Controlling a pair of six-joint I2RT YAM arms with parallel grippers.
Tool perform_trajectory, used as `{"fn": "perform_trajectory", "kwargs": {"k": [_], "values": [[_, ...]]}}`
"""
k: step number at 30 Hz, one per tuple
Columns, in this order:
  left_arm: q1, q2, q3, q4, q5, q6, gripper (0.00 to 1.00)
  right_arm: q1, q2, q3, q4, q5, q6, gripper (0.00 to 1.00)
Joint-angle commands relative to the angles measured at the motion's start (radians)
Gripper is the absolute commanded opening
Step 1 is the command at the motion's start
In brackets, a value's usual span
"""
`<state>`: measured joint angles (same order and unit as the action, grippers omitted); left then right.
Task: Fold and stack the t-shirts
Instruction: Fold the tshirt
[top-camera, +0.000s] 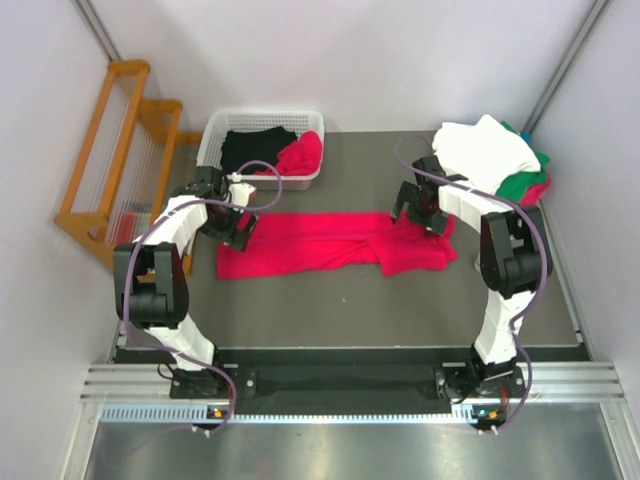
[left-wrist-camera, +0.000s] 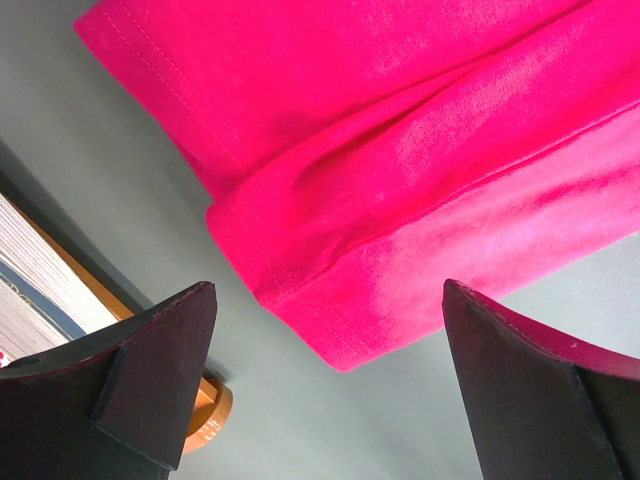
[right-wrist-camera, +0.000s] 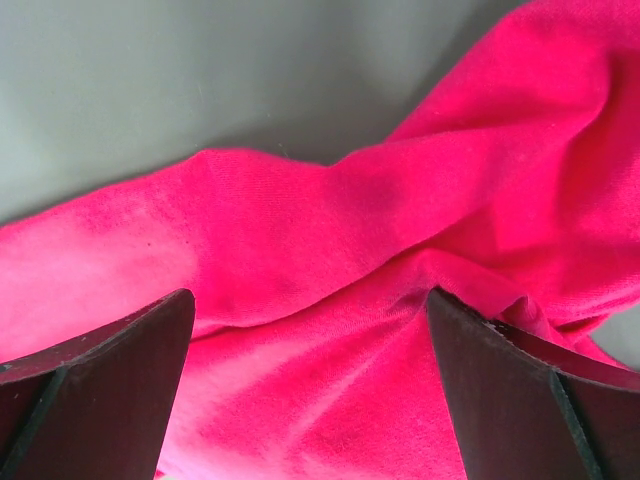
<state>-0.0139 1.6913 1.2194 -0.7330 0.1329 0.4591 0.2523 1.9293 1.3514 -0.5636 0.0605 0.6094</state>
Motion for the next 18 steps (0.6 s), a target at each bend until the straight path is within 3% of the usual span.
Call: {"fn": "perform_trajectory", "kwargs": {"k": [1,6,18], "values": [[0.006,-0.038,-0.014,-0.020,0.011,0.007,0.99,-0.004,0.054,0.073,0.015,0.048,-0.056,1.00],[0.006,-0.032,-0.004,-0.017,0.036,-0.007,0.99,0.090,-0.010,0.112,-0.035,0.163,-0.118,1.00],[-0.004,0.119,0.153,0.076,0.091,-0.119,0.99,0.119,-0.184,0.022,-0.042,0.104,-0.083,1.00]]}}
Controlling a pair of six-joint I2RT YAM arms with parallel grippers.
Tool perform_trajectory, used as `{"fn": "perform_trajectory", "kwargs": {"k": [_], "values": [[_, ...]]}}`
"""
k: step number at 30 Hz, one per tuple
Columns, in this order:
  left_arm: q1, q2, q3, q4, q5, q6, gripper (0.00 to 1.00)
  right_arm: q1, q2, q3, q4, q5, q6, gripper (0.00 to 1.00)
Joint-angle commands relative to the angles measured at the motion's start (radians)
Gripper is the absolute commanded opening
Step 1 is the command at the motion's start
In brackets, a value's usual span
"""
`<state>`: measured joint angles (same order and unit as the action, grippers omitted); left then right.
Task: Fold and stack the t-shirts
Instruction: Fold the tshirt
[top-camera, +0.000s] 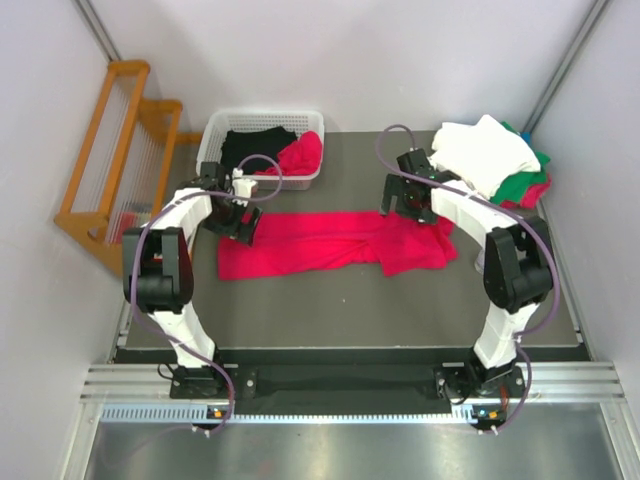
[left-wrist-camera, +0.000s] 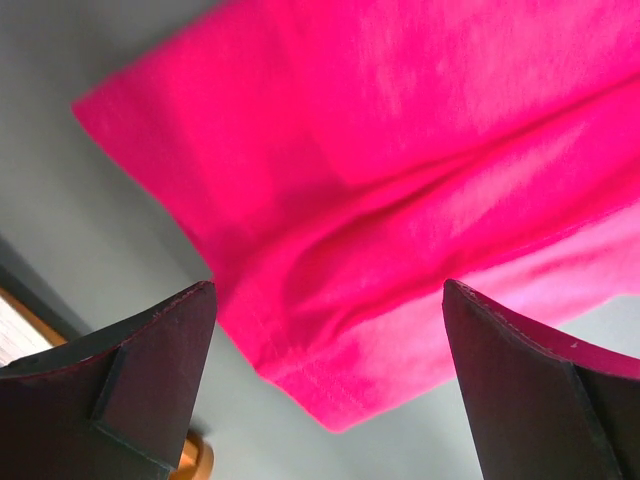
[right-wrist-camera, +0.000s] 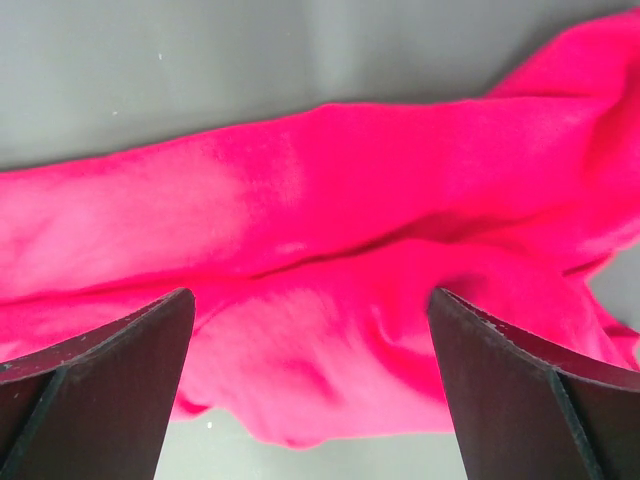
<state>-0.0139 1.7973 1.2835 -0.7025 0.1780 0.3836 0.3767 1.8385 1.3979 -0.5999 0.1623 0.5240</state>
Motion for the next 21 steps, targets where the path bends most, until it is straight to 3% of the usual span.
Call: {"fn": "perform_trajectory", "kwargs": {"k": [1,8,14,21], "values": [[-0.011,0.007,0.102,0.043,0.057,-0.043,0.99,-0.004,-0.105,-0.039,-0.005,-0.001,0.007,1.00],[-0.055,-0.033,0.146,0.028,0.118,-0.058,0.99,-0.002,-0.176,-0.131,0.017,-0.049,0.030,1.00],[-0.086,-0.076,0.080,0.028,0.147,-0.052,0.99,-0.001,-0.174,-0.217,0.048,-0.061,0.042,1.00],[-0.113,-0.078,-0.036,0.095,0.084,-0.022,0.99,-0.002,-0.162,-0.235,0.063,-0.084,0.050,1.00]]}}
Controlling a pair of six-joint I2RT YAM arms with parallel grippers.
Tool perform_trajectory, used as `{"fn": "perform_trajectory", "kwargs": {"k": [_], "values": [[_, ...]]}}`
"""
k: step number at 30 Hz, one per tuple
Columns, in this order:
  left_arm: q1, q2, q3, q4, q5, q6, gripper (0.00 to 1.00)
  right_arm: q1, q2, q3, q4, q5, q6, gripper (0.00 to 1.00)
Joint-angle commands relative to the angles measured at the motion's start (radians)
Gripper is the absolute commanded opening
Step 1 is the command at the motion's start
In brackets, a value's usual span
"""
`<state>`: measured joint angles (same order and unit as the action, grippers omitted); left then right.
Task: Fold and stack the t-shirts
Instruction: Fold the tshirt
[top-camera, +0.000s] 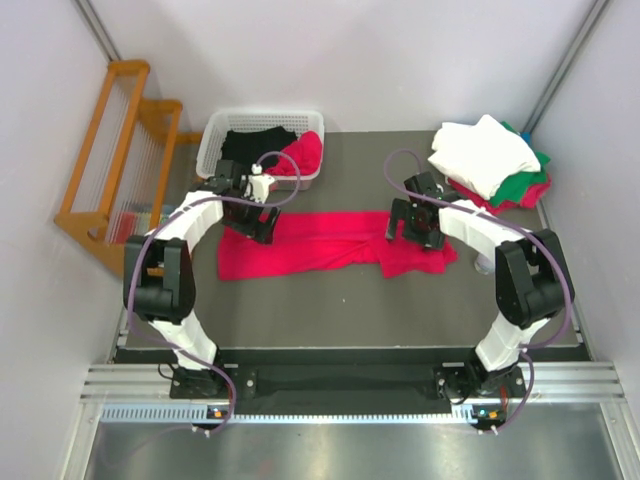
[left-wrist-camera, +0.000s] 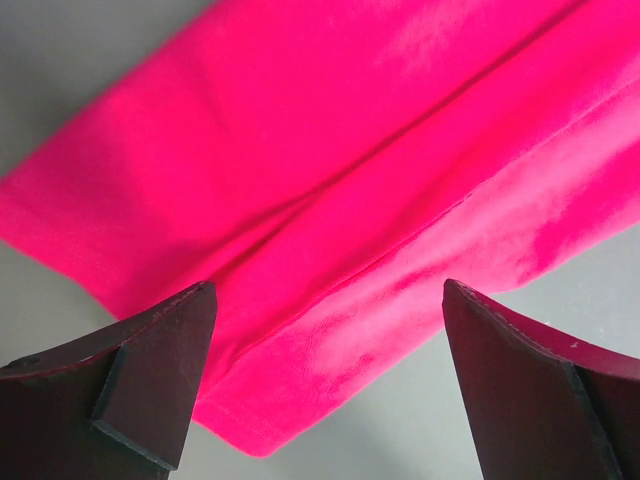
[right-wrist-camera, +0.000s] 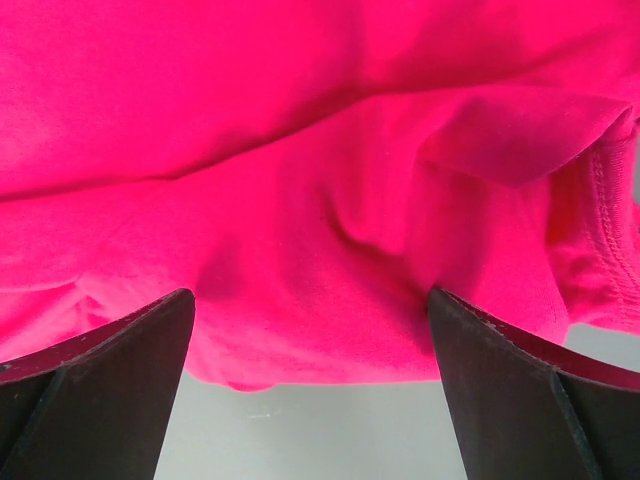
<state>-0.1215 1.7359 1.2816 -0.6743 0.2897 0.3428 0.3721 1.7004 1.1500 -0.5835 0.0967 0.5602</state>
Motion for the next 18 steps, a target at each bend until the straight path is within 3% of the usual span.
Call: {"fn": "perform_trajectory", "kwargs": {"k": [1,18], "values": [[-0.004,0.006,-0.037,0.073,-0.038,0.022,0.99,0.002,-0.025,0.017,0.044,-0.018,0.012,1.00],[0.032,0.149,0.016,0.151,-0.119,0.055,0.99,-0.001,-0.015,0.019,0.036,0.000,0.006,1.00]]}}
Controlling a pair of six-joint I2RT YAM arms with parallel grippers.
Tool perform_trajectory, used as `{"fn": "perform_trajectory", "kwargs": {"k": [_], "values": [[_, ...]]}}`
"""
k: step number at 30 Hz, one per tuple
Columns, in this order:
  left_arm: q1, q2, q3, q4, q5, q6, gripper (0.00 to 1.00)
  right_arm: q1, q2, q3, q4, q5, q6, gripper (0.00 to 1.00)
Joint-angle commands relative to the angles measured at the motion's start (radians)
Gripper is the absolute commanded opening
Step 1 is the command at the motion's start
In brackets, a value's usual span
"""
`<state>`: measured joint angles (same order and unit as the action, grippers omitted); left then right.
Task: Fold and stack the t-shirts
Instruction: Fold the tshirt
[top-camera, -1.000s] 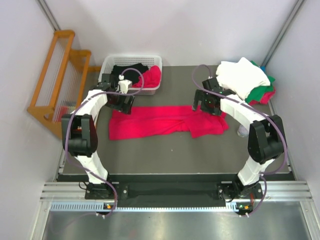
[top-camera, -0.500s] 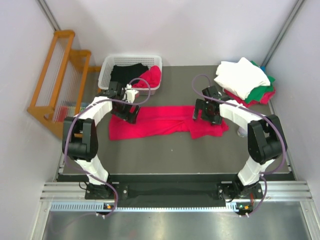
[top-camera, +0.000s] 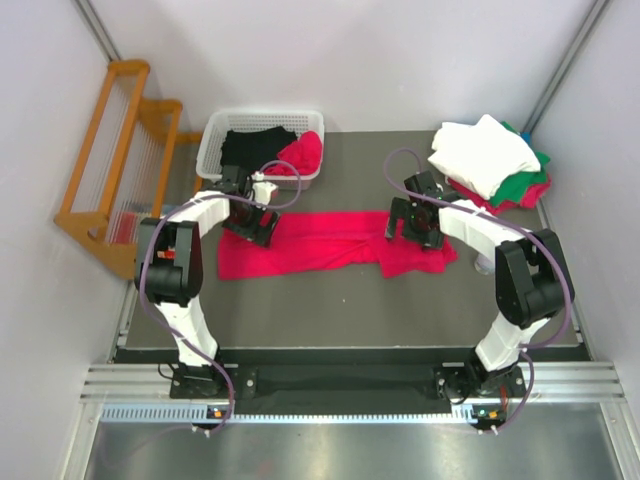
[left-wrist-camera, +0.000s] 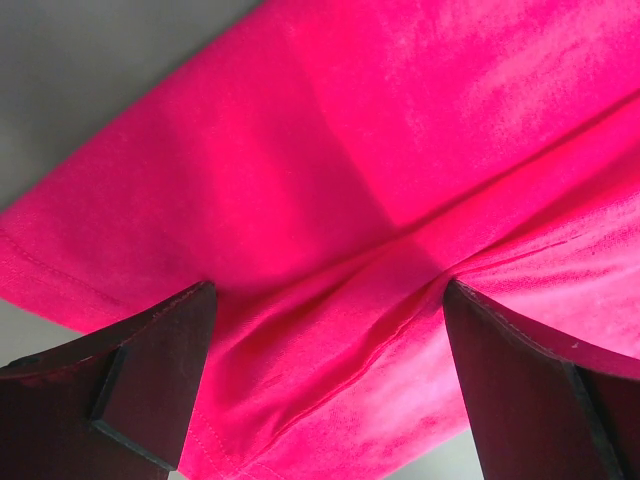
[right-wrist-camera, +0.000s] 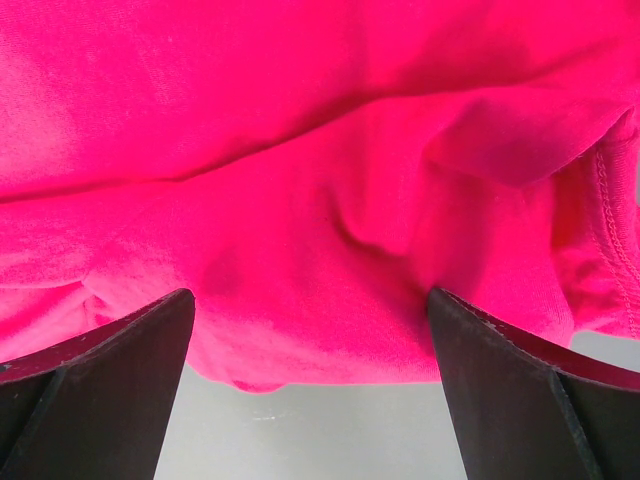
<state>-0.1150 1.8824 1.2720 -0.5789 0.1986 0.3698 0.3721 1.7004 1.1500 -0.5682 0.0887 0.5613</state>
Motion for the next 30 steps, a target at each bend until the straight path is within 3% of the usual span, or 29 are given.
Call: {"fn": "perform_trajectory", "kwargs": {"k": [1,17,30], "values": [[0.032,0.003,0.023,0.066,-0.027,0.029,0.99,-0.002,-0.005,0.022,0.021,0.003,0.009,1.00],[0.052,-0.101,-0.154,0.022,-0.033,0.084,0.99,-0.035,0.076,0.093,0.010,-0.017,-0.011,1.00],[0.043,-0.184,-0.190,-0.084,-0.002,0.084,0.99,-0.058,0.143,0.163,-0.001,-0.023,-0.035,1.00]]}}
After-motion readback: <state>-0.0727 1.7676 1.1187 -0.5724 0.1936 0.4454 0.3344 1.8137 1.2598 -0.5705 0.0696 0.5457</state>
